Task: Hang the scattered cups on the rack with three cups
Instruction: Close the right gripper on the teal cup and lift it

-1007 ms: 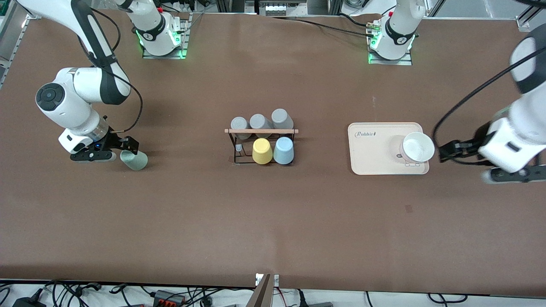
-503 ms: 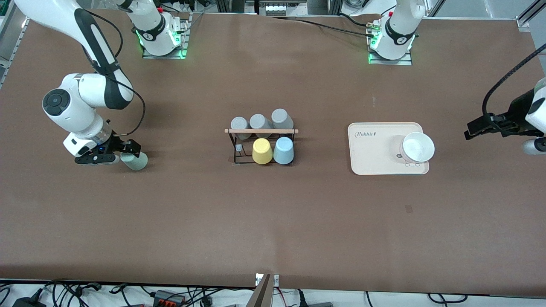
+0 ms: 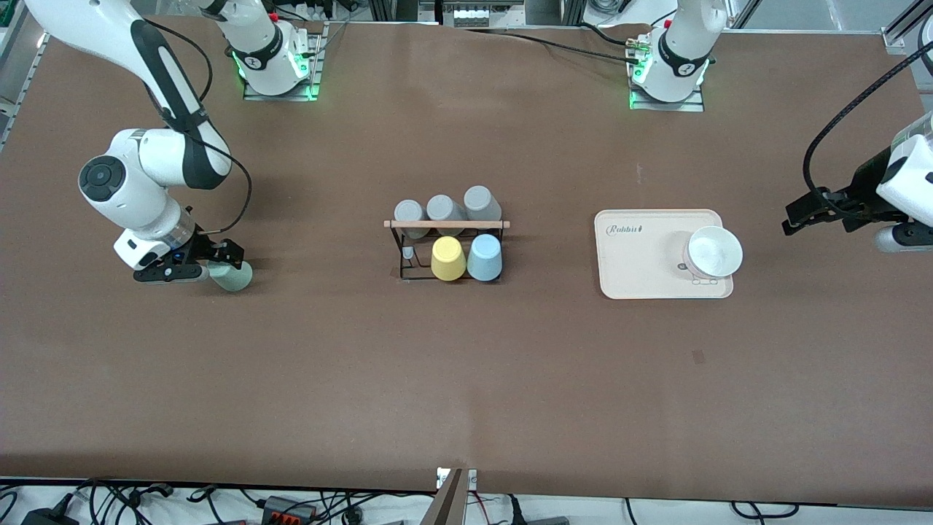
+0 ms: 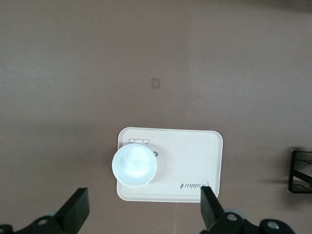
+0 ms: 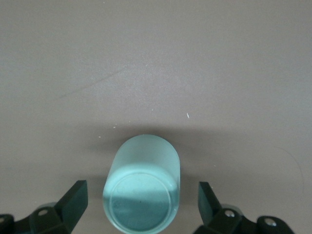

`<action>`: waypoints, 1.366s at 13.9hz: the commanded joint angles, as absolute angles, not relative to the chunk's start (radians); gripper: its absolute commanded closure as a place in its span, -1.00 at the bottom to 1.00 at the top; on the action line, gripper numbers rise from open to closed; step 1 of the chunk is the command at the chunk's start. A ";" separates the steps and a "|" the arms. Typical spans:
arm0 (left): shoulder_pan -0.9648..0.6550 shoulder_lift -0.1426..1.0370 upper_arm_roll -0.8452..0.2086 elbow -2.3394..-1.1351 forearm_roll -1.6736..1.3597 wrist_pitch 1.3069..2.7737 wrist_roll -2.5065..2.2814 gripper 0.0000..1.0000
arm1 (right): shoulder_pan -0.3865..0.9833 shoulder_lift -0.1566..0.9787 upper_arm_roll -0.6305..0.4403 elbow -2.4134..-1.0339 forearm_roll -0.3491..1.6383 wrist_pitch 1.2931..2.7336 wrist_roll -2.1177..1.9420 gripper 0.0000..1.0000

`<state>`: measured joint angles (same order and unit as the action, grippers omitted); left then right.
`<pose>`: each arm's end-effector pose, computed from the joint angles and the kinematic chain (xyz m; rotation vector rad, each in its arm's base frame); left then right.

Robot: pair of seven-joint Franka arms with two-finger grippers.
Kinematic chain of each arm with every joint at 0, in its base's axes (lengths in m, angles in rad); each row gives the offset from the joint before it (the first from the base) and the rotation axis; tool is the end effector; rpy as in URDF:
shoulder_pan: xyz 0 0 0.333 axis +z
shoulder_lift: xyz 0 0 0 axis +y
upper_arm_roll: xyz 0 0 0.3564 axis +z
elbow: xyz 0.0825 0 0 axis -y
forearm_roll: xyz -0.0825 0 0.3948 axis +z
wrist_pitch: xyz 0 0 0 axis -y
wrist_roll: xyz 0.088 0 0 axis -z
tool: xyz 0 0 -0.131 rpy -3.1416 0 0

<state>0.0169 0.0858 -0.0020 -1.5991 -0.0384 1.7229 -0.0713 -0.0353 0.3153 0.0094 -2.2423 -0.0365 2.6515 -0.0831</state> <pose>0.6073 0.0046 0.5906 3.0985 0.1416 0.0572 0.5752 -0.0143 0.2402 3.1143 0.1371 0.1450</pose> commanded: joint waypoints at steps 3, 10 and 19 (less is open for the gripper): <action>0.020 0.038 -0.005 -1.640 -0.041 1.709 -0.048 -1.00 | -0.040 0.324 0.012 -2.246 -0.038 2.661 -0.098 0.41; 0.025 0.051 -0.008 -1.629 -0.051 1.710 -0.066 -1.00 | -0.005 0.233 0.017 -2.198 -0.037 2.555 -0.078 0.85; 0.040 0.055 -0.005 -1.605 -0.041 1.706 -0.046 -1.00 | 0.311 0.205 0.017 -1.840 -0.035 2.086 0.472 0.88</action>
<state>0.0351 0.0658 0.0029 -1.5992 -0.0392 1.7152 -0.0695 0.2416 0.1623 0.0258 -1.9178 -0.0361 2.1170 0.3612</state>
